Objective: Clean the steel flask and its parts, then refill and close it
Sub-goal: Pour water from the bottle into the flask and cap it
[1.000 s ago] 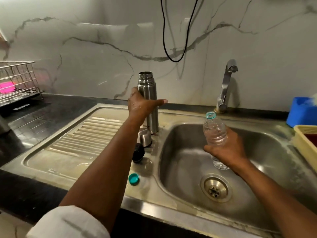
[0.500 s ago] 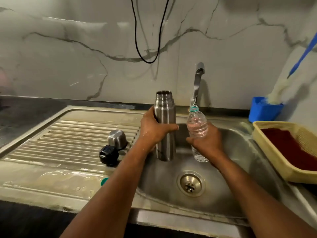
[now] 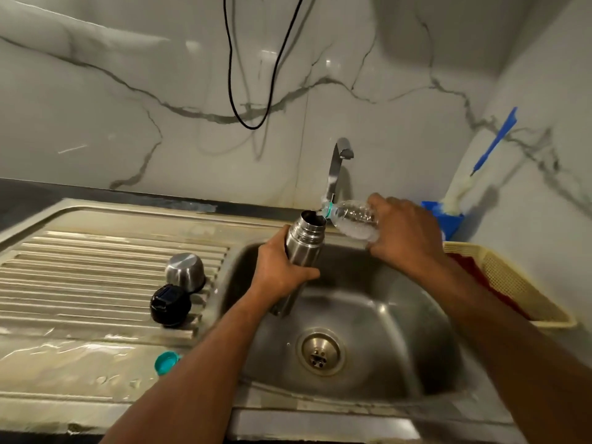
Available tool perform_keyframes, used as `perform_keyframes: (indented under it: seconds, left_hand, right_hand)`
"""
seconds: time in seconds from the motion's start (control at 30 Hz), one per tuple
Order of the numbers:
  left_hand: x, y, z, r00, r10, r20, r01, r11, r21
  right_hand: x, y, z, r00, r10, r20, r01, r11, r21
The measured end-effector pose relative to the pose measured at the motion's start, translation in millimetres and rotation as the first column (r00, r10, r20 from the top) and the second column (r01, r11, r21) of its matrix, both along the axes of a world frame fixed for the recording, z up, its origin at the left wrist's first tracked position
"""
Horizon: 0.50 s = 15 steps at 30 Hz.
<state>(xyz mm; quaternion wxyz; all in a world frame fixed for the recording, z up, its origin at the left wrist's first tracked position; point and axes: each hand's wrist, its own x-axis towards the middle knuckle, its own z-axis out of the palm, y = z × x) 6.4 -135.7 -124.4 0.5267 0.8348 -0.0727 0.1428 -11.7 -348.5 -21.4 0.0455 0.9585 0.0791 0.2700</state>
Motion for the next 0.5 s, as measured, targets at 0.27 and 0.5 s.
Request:
perform_keyframes:
  seconds: [0.27, 0.5]
  left_hand:
    - [-6, -4, 2, 0.999, -0.041, 0.022, 0.041, 0.999, -0.004]
    - [-3, -4, -3, 0.999, -0.042, 0.033, 0.043, 0.999, -0.028]
  right_hand:
    - [-5, 11, 72, 0.989, 0.082, 0.123, 0.013, 0.782, -0.623]
    - [-5, 34, 99, 0.972, 0.177, 0.157, 0.03, 0.566, -0.824]
